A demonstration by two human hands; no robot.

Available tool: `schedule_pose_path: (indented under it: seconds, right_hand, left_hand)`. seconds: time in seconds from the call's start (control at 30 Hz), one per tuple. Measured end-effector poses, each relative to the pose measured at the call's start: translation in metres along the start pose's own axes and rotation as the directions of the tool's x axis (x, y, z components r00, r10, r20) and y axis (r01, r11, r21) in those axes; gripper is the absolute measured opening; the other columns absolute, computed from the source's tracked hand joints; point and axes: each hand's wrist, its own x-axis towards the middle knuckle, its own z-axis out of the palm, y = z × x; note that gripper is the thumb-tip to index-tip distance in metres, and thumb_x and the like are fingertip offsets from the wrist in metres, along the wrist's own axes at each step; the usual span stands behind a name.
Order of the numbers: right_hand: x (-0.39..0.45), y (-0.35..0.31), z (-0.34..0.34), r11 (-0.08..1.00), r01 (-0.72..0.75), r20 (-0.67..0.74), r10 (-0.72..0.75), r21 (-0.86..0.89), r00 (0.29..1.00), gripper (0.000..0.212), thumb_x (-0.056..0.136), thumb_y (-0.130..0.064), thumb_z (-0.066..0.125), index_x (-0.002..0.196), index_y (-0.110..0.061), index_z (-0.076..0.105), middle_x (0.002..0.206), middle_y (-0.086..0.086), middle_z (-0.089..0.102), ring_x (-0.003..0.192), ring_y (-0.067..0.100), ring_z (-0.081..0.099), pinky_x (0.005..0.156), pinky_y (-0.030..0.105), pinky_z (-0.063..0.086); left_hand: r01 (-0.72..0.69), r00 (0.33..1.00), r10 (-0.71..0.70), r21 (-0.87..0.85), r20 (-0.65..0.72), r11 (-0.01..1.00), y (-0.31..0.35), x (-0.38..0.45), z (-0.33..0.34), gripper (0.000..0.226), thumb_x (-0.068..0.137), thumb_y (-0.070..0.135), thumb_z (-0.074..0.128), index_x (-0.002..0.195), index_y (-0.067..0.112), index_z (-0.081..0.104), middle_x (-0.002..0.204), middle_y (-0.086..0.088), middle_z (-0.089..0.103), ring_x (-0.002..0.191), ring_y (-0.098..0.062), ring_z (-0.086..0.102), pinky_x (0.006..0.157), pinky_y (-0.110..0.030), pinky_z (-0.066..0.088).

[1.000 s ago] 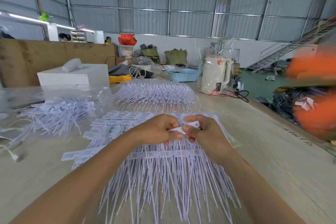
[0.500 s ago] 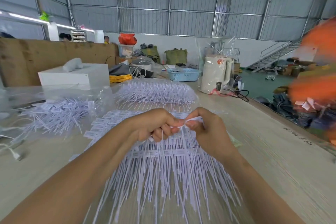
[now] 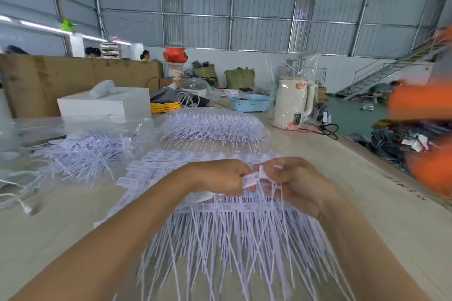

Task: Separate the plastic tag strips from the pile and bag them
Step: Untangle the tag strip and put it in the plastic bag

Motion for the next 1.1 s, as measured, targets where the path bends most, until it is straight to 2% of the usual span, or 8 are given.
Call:
schedule_pose_path:
  seconds: [0.1, 0.23, 0.37, 0.47, 0.6, 0.77, 1.0, 1.1]
  right_hand:
    - [0.001, 0.007, 0.012, 0.993, -0.013, -0.048, 0.007, -0.115, 0.999, 0.020, 0.089, 0.000, 0.057, 0.071, -0.004, 0.066, 0.076, 0.012, 0.072, 0.069, 0.023, 0.070, 0.064, 0.036, 0.060]
    - [0.002, 0.012, 0.016, 0.974, 0.088, -0.139, -0.118, -0.208, 0.983, 0.015, 0.090, 0.002, 0.055, 0.076, -0.002, 0.058, 0.065, 0.012, 0.064, 0.051, 0.019, 0.059, 0.051, 0.030, 0.050]
    - [0.004, 0.008, 0.011, 0.948, 0.234, -0.198, -0.277, -0.215, 0.940, 0.016, 0.090, 0.003, 0.054, 0.076, -0.005, 0.057, 0.062, 0.011, 0.061, 0.050, 0.016, 0.055, 0.045, 0.023, 0.043]
    - [0.004, 0.010, 0.010, 0.948, 0.228, -0.145, -0.264, -0.224, 0.954, 0.010, 0.090, 0.002, 0.055, 0.084, -0.003, 0.061, 0.058, 0.006, 0.058, 0.048, 0.013, 0.052, 0.044, 0.023, 0.042]
    - [0.002, 0.009, 0.004, 0.953, 0.139, -0.105, -0.172, -0.269, 0.979, 0.010, 0.091, -0.003, 0.056, 0.088, 0.000, 0.065, 0.055, 0.006, 0.059, 0.048, 0.016, 0.049, 0.045, 0.022, 0.037]
    - [0.002, 0.011, 0.007, 0.903, 0.178, -0.104, -0.235, -0.391, 0.966, 0.007, 0.089, 0.003, 0.056, 0.089, 0.003, 0.063, 0.047, 0.002, 0.054, 0.039, 0.011, 0.046, 0.042, 0.017, 0.038]
    - [0.006, 0.011, 0.000, 0.713, 0.120, -0.260, -0.400, -0.691, 0.879, 0.017, 0.086, 0.005, 0.055, 0.082, -0.006, 0.067, 0.066, 0.000, 0.061, 0.051, 0.005, 0.055, 0.050, 0.021, 0.047]
    - [0.003, 0.002, -0.029, 0.945, 0.133, -0.432, -0.257, -0.297, 0.864, 0.010, 0.086, 0.003, 0.059, 0.094, 0.004, 0.066, 0.061, 0.008, 0.057, 0.047, 0.012, 0.050, 0.044, 0.022, 0.044]
  left_hand:
    - [-0.006, 0.998, 0.010, 0.078, -0.057, 0.997, -0.001, 0.003, 0.006, 0.034, 0.089, 0.007, 0.057, 0.112, 0.022, 0.036, 0.097, 0.000, 0.047, 0.077, -0.010, 0.048, 0.061, -0.024, 0.041]
    - [-0.028, 0.983, 0.016, -0.062, -0.182, 0.998, -0.007, 0.003, 0.005, 0.047, 0.085, 0.012, 0.066, 0.115, 0.023, 0.031, 0.111, -0.004, 0.049, 0.080, -0.014, 0.057, 0.069, -0.027, 0.050]
    - [0.001, 0.976, -0.019, -0.085, -0.217, 0.996, -0.014, 0.002, 0.002, 0.020, 0.088, 0.033, 0.063, 0.086, 0.014, 0.062, 0.082, -0.003, 0.067, 0.067, -0.013, 0.063, 0.072, -0.030, 0.051]
    - [-0.047, 0.963, 0.033, -0.046, -0.268, 0.998, -0.015, 0.003, 0.003, 0.027, 0.093, 0.026, 0.058, 0.066, 0.021, 0.057, 0.058, 0.006, 0.055, 0.044, 0.000, 0.047, 0.053, -0.021, 0.040]
    - [-0.056, 0.946, 0.046, -0.023, -0.321, 0.998, -0.015, 0.005, 0.003, 0.025, 0.090, 0.025, 0.060, 0.067, 0.017, 0.065, 0.056, 0.003, 0.051, 0.054, -0.012, 0.045, 0.061, -0.026, 0.036]
    - [-0.021, 0.928, -0.037, -0.153, -0.370, 0.988, -0.015, 0.011, 0.004, 0.031, 0.086, 0.023, 0.065, 0.055, 0.017, 0.064, 0.040, 0.012, 0.050, 0.039, 0.002, 0.043, 0.054, -0.020, 0.034]
    - [0.058, 0.992, -0.104, -0.472, -0.072, 0.880, -0.012, 0.001, -0.009, 0.050, 0.087, 0.013, 0.058, 0.037, 0.016, 0.054, 0.036, 0.007, 0.032, 0.034, -0.008, 0.022, 0.039, -0.018, 0.015]
    - [0.079, 0.981, -0.142, -0.392, -0.133, 0.916, -0.017, -0.006, -0.020, 0.045, 0.089, 0.015, 0.059, 0.044, 0.016, 0.057, 0.038, 0.006, 0.036, 0.037, -0.009, 0.025, 0.038, -0.017, 0.017]
